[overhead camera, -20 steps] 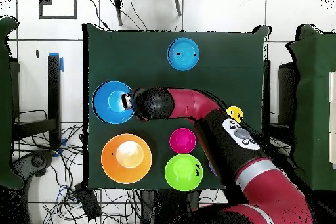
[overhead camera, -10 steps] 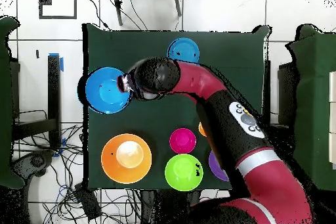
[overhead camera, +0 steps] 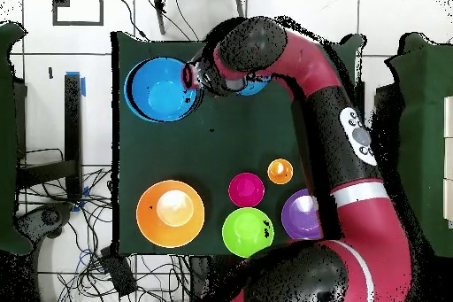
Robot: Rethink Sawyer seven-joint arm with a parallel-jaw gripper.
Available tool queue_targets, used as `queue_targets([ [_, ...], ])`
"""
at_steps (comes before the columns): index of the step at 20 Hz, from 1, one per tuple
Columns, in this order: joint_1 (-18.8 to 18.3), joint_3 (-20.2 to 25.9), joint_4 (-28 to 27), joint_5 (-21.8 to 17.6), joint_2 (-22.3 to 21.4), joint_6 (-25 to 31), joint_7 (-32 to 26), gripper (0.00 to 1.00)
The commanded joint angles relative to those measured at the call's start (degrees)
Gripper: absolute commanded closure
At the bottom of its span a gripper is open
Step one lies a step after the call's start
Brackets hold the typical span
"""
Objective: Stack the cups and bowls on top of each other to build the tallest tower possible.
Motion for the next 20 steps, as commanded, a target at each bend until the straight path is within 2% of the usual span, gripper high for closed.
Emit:
queue_targets([
  [1,2.2,2.0,-18.6,0.5,6.5,14.0,-3.2,1.00],
  [4,2.2,2.6,-18.9,1.4,5.7,16.7,-2.0,1.00],
  [9,0.3,3.2,-13.0,3.6,0.7,16.2,-1.7,1.00],
  [11,0.1,3.0,-13.4,3.7,-0.1,17.2,-1.4,1.00],
  [15,0.8,3.3,-19.9,1.5,2.1,21.1,-4.4,1.00],
  [20,2.4,4.6,-32.4,-3.6,7.1,27.8,-9.9,1.00],
])
